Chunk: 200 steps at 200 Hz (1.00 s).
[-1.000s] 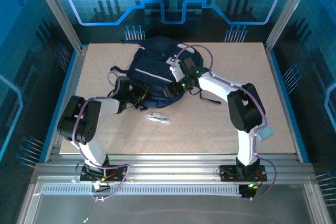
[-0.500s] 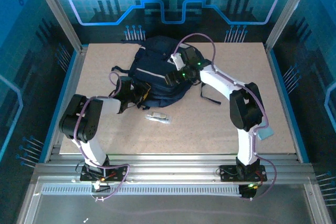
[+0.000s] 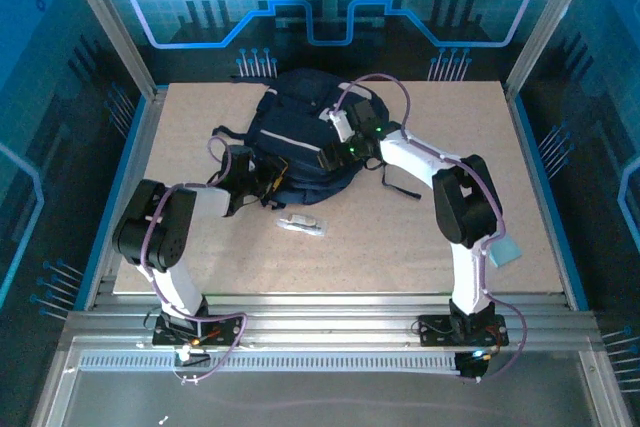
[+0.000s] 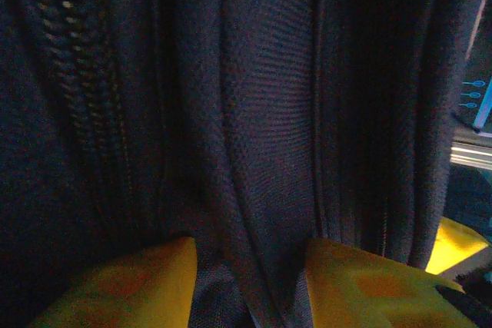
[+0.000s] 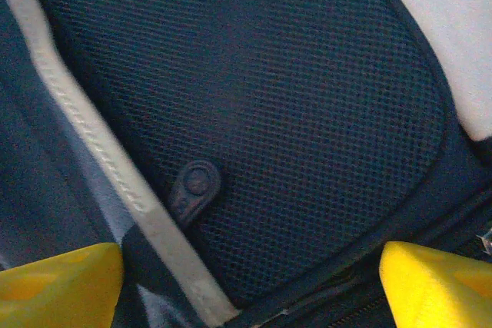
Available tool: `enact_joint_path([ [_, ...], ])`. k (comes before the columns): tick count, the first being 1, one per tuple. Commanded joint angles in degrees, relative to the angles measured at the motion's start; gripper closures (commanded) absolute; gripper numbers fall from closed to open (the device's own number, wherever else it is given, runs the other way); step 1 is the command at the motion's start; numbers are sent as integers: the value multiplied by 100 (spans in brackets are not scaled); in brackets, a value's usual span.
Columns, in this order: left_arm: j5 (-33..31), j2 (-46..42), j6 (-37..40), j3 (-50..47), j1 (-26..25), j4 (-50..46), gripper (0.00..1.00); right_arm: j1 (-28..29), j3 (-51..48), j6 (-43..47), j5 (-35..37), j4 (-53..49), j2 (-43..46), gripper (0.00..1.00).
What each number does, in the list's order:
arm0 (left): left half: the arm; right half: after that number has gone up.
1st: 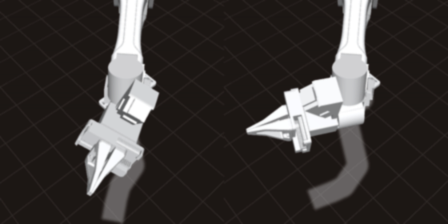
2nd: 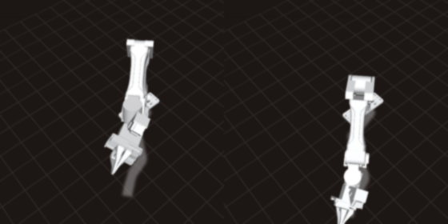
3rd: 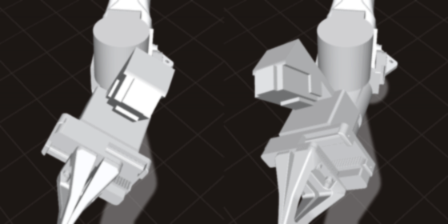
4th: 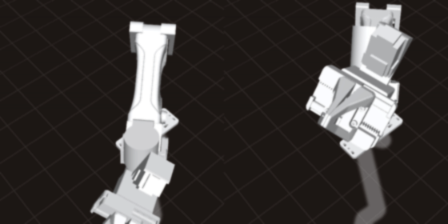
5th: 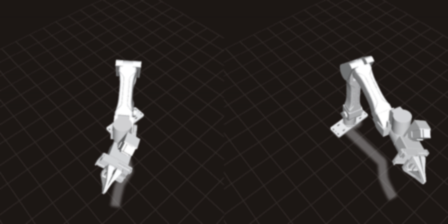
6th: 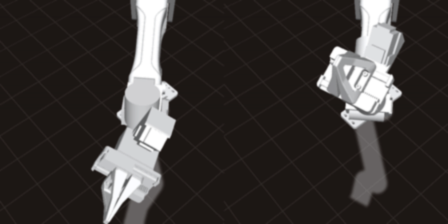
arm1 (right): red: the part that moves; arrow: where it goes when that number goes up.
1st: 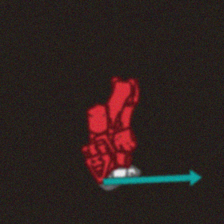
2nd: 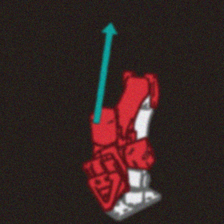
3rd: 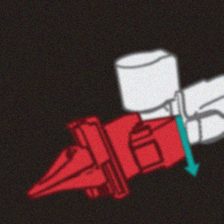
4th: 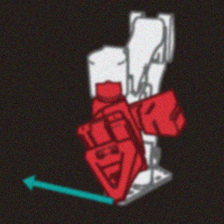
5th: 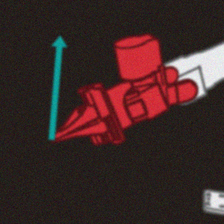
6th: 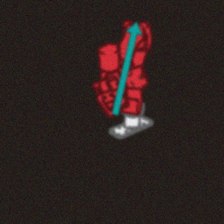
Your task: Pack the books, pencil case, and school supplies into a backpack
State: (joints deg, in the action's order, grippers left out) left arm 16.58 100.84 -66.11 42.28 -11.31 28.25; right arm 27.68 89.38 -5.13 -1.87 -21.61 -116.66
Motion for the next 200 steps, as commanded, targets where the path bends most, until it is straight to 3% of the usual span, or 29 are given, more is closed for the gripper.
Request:
enact_joint_path([
  [1, 151, 116, -87, -57, -103, -467, 56, -79, -259, -268, 147, 7, 260, 12],
  [101, 129, 41, -108, -35, -128, -509, 54, 133, -188, -289, -1419, 389, -143, 12],
  [143, 109, 147, -174, 107, -185, -417, 54, 412, -913, -309, -1864, 128, 647, 12],
  [200, 170, 351, -323, 308, -284, -206, 53, 720, -1715, -485, -1788, -93, 1618, 12],
])
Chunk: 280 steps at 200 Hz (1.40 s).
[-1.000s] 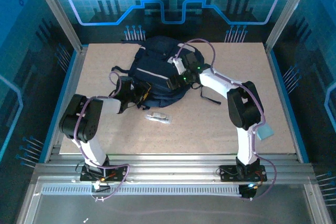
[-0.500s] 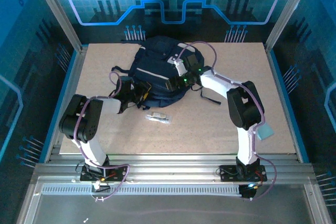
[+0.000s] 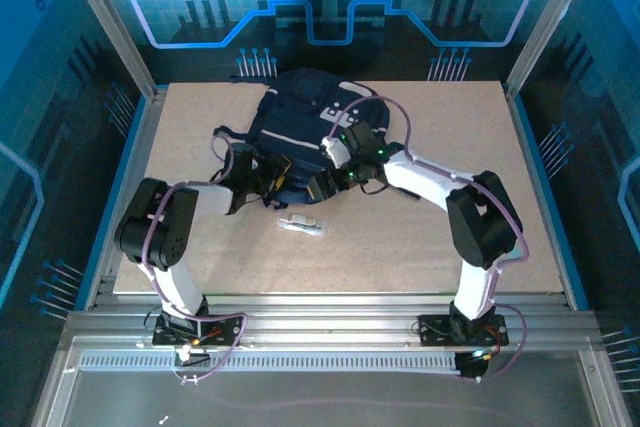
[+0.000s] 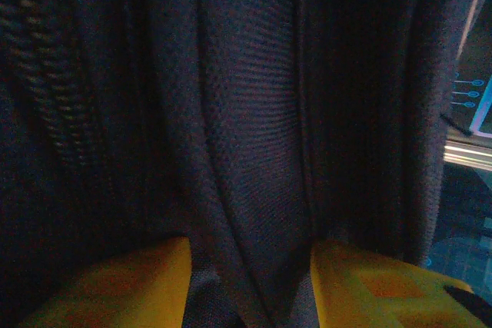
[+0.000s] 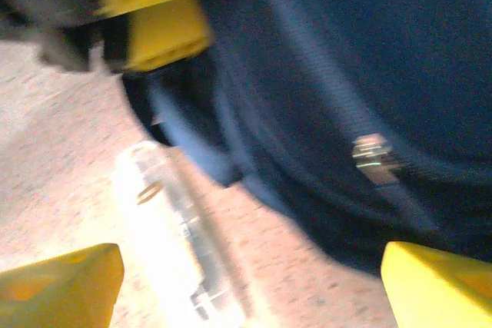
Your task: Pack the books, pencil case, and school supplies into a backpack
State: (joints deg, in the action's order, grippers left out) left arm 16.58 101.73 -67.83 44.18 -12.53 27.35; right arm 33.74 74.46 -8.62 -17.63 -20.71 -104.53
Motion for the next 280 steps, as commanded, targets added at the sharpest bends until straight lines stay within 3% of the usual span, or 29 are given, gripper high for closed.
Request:
enact_joint_path([
  [1, 170, 260, -155, 122, -161, -116, 53, 115, -235, -142, -200, -181, 415, 12],
  [54, 144, 33, -29, 6, -157, -309, 50, -131, -335, -470, 1239, -188, 1026, 10],
  [64, 135, -28, 24, -22, -161, -357, 49, -269, -224, -610, 1296, -188, 998, 0],
  [107, -2, -570, 657, 74, -170, -1227, 45, -723, 507, -909, 981, -322, 409, 0],
  [124, -122, -882, 964, 133, -177, -1699, 42, -748, 646, -955, 1186, -204, 229, 1],
  [156, -435, -1480, 1445, 271, -321, -2516, 39, -816, 1005, -1469, 1250, -100, -288, 22],
  [226, -1007, -1969, 1855, 550, -923, -3060, 37, -811, 1556, -2582, 1404, 236, -1357, 44],
  [242, -1169, -1877, 2061, 733, -1157, -3183, 37, -816, 1748, -2723, 1221, 282, -1544, 59],
  [266, -1514, -1695, 2367, 1012, -1561, -3378, 37, -818, 1818, -2939, 874, 420, -1478, 100],
  [280, -1675, -1566, 2465, 1141, -1774, -3444, 35, -805, 1723, -3094, 884, 492, -1271, 100],
])
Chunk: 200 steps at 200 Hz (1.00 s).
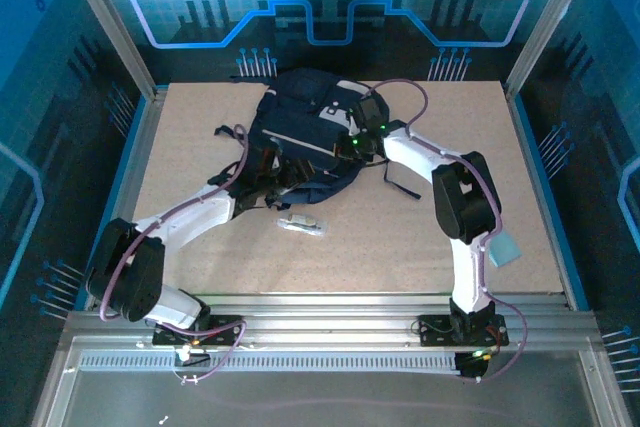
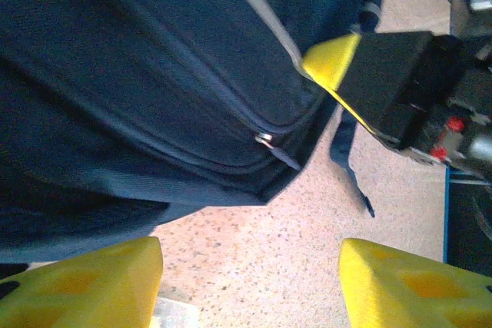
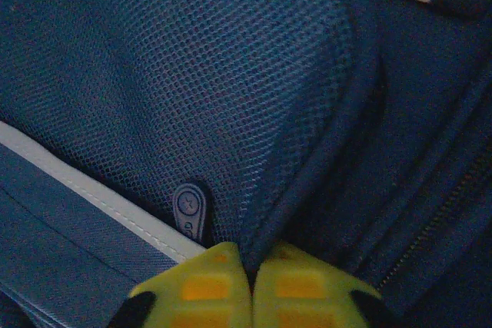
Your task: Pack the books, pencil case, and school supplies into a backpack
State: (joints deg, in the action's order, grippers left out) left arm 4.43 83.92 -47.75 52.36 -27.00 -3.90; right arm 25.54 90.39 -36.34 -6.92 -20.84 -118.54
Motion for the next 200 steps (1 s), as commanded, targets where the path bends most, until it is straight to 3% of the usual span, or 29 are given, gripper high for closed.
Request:
enact_joint_path([
  [1, -469, 223, 462, 325, -343, -320, 35, 18, 120, -331, -191, 512, 147, 100],
  [88, -961, 1443, -320, 1103, -825, -124, 32, 199, -363, -1200, -284, 798, 711, 100],
  [136, -952, 1591, -754, 1086, -851, 226, 38, 267, -445, -1411, -294, 941, 613, 100],
  [171, -949, 1523, -1144, 926, -845, 580, 49, 274, -530, -1412, -263, 979, 642, 100],
  [200, -799, 1382, -1398, 847, -847, 697, 49, 232, -612, -1348, -231, 953, 665, 100],
])
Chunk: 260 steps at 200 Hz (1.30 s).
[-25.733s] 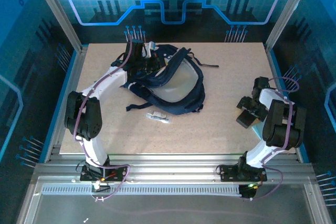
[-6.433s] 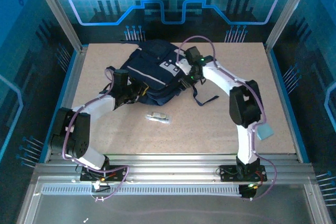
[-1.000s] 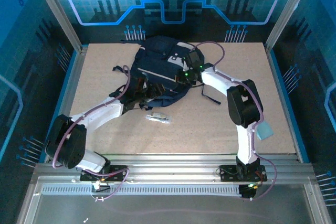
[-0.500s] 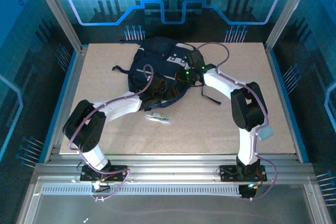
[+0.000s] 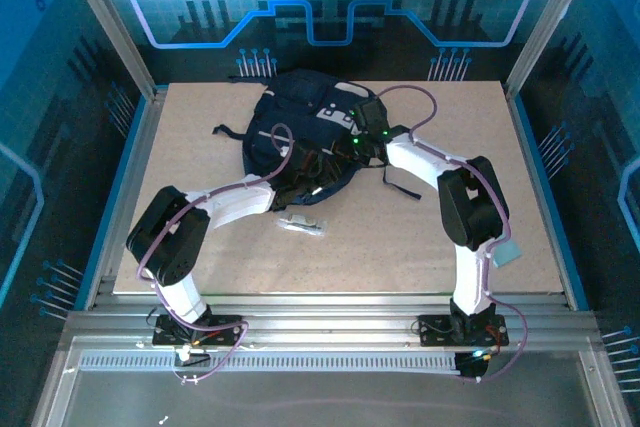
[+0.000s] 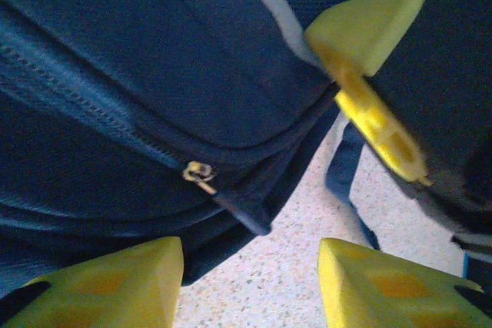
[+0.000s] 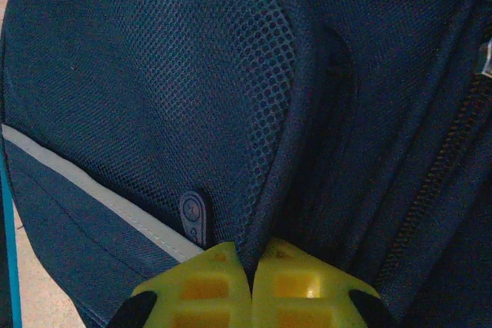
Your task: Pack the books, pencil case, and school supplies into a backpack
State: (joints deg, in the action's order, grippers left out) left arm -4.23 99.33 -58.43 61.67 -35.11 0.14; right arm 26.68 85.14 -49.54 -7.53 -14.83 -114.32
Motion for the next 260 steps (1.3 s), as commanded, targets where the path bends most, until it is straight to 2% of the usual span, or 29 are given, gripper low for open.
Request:
enact_joint_path([
  [1, 73, -168, -336, -93, -38, 293, 49, 119, -91, -29, -170, 355, 243, 100],
  [72, -96, 349, -485, -93, -7, 392, 50, 119, -287, -104, -277, 548, 373, 100],
  [109, -224, 445, -590, -190, 14, 323, 47, 83, -340, -138, -330, 653, 426, 100],
  [124, -411, 562, -566, -182, 100, 323, 47, 92, -380, -169, -401, 724, 461, 100],
  [155, -268, 907, -692, -94, 367, 560, 50, 92, -614, -241, -434, 887, 619, 100],
  [197, -342, 826, -304, -146, 390, 402, 64, -20, -804, -244, -366, 973, 754, 100],
  [214, -294, 733, -157, -264, 416, 388, 81, -57, -775, -164, -314, 941, 777, 100],
  [229, -273, 598, 102, -332, 441, 274, 91, -106, -712, -40, -267, 815, 750, 100],
  [260, -287, 242, 1015, -187, 512, -470, 95, -232, -653, 178, -215, 635, 777, 100],
])
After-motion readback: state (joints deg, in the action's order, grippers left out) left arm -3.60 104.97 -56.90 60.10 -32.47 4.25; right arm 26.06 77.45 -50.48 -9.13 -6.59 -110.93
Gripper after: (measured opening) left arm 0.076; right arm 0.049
